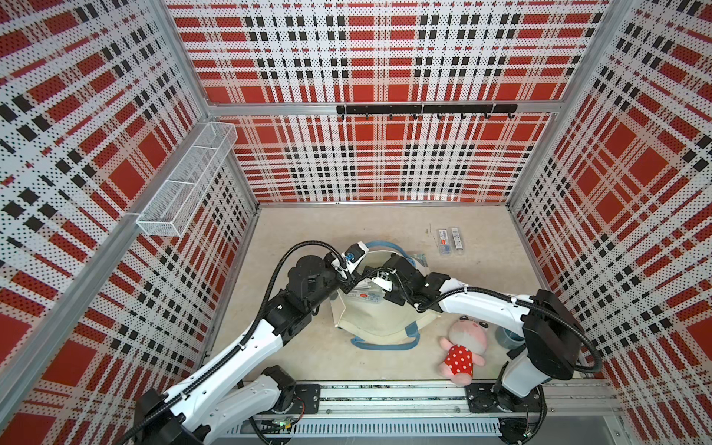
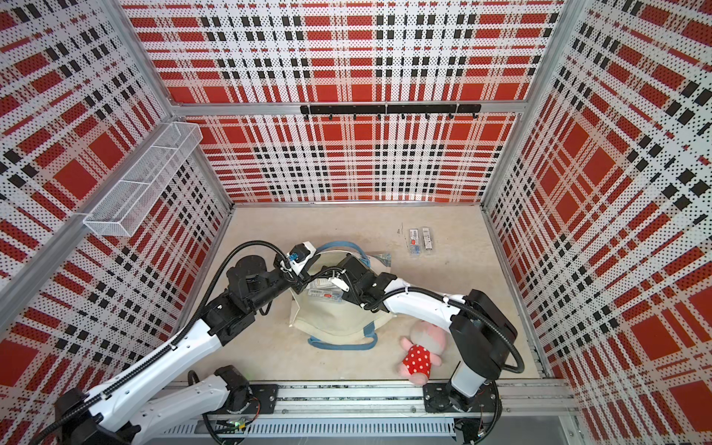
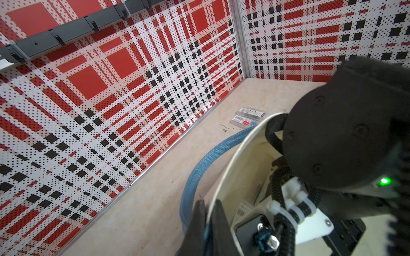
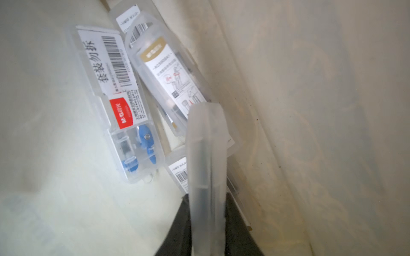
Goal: Take out the compass set from the canvas bag
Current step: Pick up the compass set from the canvas bag.
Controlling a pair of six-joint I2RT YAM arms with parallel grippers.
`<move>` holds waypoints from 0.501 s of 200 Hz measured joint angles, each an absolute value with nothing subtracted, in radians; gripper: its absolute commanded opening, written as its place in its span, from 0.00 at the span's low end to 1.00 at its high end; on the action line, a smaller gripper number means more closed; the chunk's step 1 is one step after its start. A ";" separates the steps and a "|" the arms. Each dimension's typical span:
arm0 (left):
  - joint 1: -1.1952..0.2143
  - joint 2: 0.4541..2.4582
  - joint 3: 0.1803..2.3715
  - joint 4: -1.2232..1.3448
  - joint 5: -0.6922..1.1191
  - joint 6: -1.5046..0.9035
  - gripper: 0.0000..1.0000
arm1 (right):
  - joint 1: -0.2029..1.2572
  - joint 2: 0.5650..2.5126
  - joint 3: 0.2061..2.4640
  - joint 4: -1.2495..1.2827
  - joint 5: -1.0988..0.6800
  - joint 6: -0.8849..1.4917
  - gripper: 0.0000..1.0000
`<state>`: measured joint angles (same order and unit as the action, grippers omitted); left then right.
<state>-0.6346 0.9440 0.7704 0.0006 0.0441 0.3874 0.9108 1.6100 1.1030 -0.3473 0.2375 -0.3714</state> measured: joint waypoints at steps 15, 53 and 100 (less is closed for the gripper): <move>-0.635 0.939 0.770 0.004 0.044 0.385 0.00 | 0.916 1.586 1.097 -0.371 0.208 -0.356 0.16; -0.635 0.935 0.770 0.016 0.034 0.381 0.00 | 0.927 1.504 1.072 -0.426 0.126 -0.311 0.17; -0.635 0.928 0.770 0.027 0.021 0.370 0.00 | 0.927 1.438 1.034 -0.430 0.097 -0.308 0.17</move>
